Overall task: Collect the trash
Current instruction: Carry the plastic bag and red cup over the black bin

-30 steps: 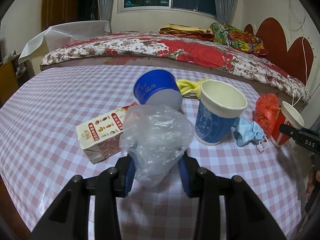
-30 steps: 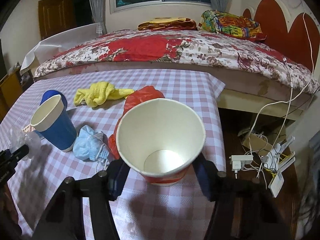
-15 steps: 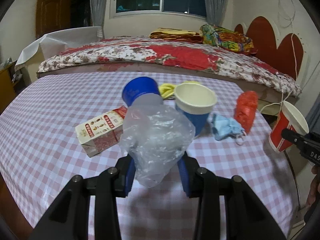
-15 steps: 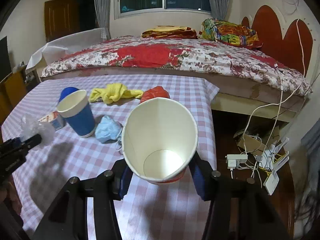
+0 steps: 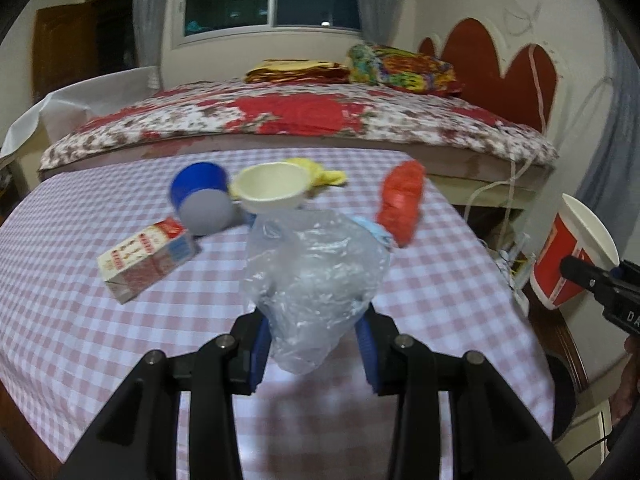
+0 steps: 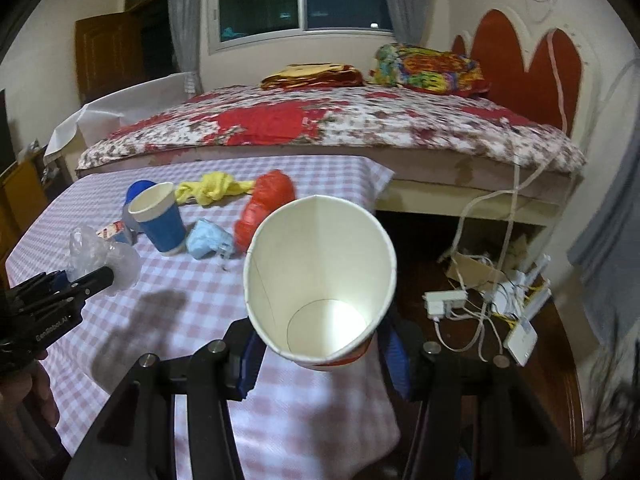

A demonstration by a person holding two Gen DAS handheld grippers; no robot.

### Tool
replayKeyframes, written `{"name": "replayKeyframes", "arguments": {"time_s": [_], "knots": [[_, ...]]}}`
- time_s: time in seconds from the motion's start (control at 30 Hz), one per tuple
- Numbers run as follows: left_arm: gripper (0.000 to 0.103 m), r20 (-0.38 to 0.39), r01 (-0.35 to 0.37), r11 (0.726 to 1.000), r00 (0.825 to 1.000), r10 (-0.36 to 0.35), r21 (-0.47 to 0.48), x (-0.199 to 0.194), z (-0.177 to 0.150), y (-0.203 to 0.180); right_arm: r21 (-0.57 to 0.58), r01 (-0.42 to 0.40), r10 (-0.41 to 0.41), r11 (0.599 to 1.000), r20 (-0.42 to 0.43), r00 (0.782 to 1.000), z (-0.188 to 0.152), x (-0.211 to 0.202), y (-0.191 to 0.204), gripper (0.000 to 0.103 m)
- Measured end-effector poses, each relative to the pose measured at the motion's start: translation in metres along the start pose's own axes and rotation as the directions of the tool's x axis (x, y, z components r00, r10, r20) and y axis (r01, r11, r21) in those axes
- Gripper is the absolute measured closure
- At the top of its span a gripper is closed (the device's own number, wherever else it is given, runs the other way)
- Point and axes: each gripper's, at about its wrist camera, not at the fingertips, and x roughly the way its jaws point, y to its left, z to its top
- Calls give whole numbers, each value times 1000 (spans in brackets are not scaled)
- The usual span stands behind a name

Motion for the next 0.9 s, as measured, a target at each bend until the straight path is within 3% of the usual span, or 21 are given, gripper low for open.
{"name": "replayKeyframes", "arguments": {"time_s": [0.57,0.9], "knots": [[63,-39,144,978,989,-140,153,-2,-6,-100,132,128,-124,983,-38,992,-57,-44,-97,49],[64,-90,257,938,966,-243,230,-5,-18,-159,201,213,-199,956,-90,976,-96,-62,-150,49]]}}
